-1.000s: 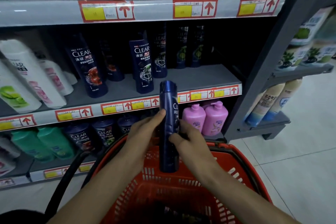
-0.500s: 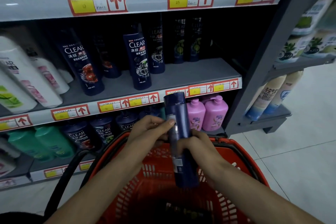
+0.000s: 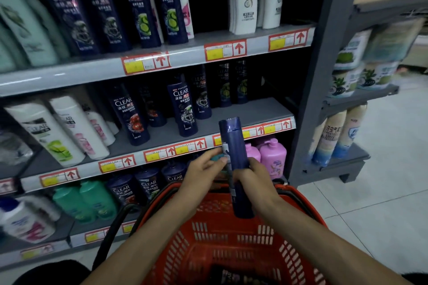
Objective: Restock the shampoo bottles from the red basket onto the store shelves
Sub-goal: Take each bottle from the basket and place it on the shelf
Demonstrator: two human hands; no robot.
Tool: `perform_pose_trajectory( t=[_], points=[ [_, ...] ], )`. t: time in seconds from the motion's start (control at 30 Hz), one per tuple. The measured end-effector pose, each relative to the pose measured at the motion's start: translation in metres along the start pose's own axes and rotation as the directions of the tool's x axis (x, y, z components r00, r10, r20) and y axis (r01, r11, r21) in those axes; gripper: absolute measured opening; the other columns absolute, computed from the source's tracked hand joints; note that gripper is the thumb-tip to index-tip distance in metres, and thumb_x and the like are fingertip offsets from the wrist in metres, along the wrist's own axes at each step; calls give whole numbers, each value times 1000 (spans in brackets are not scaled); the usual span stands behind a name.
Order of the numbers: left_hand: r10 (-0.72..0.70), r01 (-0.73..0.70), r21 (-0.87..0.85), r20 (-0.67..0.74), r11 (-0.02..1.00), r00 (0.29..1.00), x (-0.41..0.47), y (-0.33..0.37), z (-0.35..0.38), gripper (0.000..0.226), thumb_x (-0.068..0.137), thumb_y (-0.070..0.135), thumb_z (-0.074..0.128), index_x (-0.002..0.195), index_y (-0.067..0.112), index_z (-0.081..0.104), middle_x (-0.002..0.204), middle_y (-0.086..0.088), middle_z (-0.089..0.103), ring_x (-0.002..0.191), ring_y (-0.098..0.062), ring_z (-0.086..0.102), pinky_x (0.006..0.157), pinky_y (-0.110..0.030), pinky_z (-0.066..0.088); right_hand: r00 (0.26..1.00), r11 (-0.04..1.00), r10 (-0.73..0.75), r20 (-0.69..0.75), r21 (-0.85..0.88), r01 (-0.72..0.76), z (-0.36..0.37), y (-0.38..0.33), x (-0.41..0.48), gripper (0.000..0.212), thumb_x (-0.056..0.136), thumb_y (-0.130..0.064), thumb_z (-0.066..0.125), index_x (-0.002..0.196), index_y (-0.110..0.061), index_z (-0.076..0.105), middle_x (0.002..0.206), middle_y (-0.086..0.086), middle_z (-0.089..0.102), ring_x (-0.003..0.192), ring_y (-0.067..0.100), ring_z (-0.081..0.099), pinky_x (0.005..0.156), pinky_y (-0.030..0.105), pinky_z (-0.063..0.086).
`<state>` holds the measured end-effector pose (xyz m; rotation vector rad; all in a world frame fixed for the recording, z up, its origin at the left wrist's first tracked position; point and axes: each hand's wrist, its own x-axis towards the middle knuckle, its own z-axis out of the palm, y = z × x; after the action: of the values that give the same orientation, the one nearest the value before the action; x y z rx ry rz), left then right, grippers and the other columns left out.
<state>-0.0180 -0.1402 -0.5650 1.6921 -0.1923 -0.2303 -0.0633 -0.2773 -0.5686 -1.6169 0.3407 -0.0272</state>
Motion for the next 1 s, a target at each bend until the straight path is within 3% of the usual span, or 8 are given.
perform_pose_trajectory(
  t=[0.07,0.13,0.27,0.5,0.67,0.87,0.93,1.0],
  points=[
    [-11,10,-57,-8,998,1000,-1,11,12,29,99,26,67,128,31,69,106,0,79,93,-14,76,86,-35,62,996,994,-88,-36,-68,85,-4,-2,0,35,66,-20,64,100,-24,61,84,4,69,80,29,67,73,46,54],
    [12,-12,-42,-9,999,1000,0,23,25,30,95,28,72,126,24,71,103,-4,80,91,-12,76,84,-34,62,968,951,-231,-98,-234,203,-10,-3,-2,32,75,-20,71,102,-28,57,87,-3,70,80,21,67,74,42,56],
    [42,-44,-48,-50,998,998,7,46,46,32,86,20,83,116,15,73,91,0,80,80,-7,76,66,-18,55,882,814,-434,-184,-500,296,-18,-3,-2,48,74,-39,78,114,-33,53,97,-11,67,86,14,65,71,39,56],
    [56,-56,-6,-52,998,997,46,63,57,36,82,26,86,115,20,75,100,0,81,93,-16,77,77,-28,59,919,855,-360,-160,-450,256,-38,-4,33,67,63,-48,84,121,-29,55,107,-5,66,97,19,66,81,42,57],
    [85,-86,-20,-45,996,995,79,77,64,36,83,23,86,116,20,73,99,2,80,86,-9,76,65,-15,54,951,860,-293,-104,-463,214,-59,-6,65,55,67,-41,92,111,-22,65,96,-9,75,89,14,70,81,35,57],
    [116,-125,-54,-156,991,981,127,80,83,40,90,25,80,122,8,64,106,-8,78,74,-4,71,57,-14,54,927,796,-353,-130,-563,223,-75,-39,112,48,62,-46,89,100,-25,69,84,-7,73,79,16,69,73,38,59],
    [149,-153,-18,-150,988,977,143,79,84,38,94,29,74,125,10,64,104,-3,78,75,-2,71,63,-16,57,922,783,-367,-123,-575,235,-78,-45,130,48,59,-46,89,98,-25,71,81,-7,74,77,16,70,70,38,59],
    [193,-192,22,-135,981,972,160,74,84,34,95,37,71,125,22,67,106,4,78,86,-5,74,80,-26,62,914,772,-385,-126,-586,245,-82,-48,148,48,60,-46,90,99,-25,71,82,-7,74,78,15,70,69,36,57]
  ],
)
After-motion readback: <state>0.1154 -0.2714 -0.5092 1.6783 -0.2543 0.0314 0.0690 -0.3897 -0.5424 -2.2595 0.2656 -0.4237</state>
